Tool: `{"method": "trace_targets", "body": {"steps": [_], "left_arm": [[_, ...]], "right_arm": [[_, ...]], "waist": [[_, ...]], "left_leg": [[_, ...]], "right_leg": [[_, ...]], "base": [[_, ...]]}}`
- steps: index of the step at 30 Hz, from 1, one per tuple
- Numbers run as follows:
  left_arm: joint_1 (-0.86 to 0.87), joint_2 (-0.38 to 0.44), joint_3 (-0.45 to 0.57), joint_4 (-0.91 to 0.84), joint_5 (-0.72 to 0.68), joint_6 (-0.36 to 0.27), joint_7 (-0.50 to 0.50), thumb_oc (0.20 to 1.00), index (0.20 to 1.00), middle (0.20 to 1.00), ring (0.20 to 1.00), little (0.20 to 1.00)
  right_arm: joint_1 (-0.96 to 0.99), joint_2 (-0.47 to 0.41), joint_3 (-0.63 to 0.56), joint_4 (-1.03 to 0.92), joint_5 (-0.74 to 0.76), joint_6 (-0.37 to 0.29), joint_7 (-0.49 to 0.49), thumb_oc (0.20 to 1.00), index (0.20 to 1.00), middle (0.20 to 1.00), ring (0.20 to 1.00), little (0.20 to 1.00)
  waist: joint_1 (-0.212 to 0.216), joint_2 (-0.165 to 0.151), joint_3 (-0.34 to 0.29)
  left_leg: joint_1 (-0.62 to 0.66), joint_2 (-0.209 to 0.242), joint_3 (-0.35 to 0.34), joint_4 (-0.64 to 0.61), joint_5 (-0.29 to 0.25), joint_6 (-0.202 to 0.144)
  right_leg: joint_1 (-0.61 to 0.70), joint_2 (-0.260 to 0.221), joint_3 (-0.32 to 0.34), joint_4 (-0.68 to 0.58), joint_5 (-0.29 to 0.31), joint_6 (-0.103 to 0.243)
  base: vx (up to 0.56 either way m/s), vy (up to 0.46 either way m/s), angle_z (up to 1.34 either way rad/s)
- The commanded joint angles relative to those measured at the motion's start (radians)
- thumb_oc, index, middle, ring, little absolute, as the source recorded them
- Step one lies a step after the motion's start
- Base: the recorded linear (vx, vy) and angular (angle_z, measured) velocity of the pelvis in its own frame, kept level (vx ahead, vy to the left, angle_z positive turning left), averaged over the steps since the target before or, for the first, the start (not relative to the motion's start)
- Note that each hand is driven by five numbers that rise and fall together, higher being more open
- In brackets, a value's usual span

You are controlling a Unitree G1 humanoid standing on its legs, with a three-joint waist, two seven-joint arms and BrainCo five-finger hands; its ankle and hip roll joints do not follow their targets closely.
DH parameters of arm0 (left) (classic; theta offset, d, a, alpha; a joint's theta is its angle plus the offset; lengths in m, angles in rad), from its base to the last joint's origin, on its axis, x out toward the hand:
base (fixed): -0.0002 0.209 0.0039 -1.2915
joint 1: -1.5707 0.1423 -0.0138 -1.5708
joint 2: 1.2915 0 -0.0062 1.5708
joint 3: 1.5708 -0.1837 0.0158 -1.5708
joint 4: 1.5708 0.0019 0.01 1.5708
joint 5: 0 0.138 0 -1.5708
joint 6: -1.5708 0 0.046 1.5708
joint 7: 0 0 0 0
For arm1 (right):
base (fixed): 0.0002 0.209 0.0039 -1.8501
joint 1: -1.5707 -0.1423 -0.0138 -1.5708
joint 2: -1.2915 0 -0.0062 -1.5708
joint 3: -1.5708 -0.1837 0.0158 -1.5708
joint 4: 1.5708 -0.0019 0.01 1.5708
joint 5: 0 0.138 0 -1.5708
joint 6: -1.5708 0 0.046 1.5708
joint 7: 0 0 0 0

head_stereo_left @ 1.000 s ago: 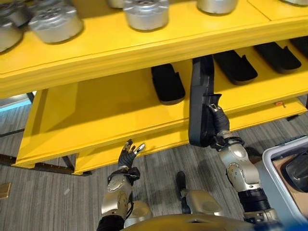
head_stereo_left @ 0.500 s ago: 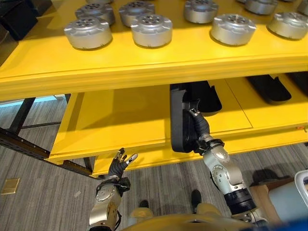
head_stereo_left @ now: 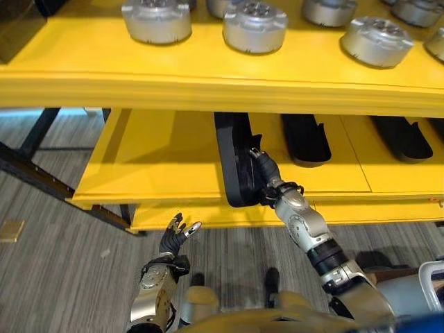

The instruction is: Move parts from the plastic box to the shelf.

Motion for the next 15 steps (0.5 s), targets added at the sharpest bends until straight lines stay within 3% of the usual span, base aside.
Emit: {"method": "trace_targets", "body": {"steps": [1,5,15], "left_arm": [[-0.024,-0.004,-0.024,-0.112,-0.017,-0.054,0.01,1.0,1.0,1.0,1.0,1.0],[-0.043,-0.005,-0.077,-0.152,-0.037,-0.052,0.012,1.0,1.0,1.0,1.0,1.0],[-0.048,0.04,-0.172,-0.197,-0.065,-0.052,0.018,1.0,1.0,1.0,1.0,1.0]], "right_arm": [[-0.13,0.019,-0.075,-0.136,0.001,-0.065,-0.052,0.2,0.2,0.2,0.2,0.2],[-0.284,-0.032,-0.086,-0.107,-0.026,-0.078,-0.115,0.2,0.2,0.2,0.2,0.2],[-0.561,-0.12,-0.117,0.048,-0.064,-0.112,-0.245,0.2,0.2,0.2,0.2,0.2]], "waist": [[-0.001,0.08,0.083],[-0.002,0.102,0.177],[-0.008,0.119,0.177]], "left_leg": [[0.028,0.002,0.052,-0.057,0.13,0.04],[-0.021,-0.003,0.046,-0.016,0.127,0.032],[-0.258,0.002,0.02,0.078,0.128,0.016]], "right_leg": [[0.056,-0.03,0.002,0.086,-0.011,-0.019],[-0.004,-0.036,0.005,0.138,-0.009,-0.018],[-0.202,-0.055,-0.007,0.183,0.013,-0.02]], "base": [[-0.07,0.032,0.05],[-0.07,0.04,0.01],[-0.02,0.011,0.0]]}}
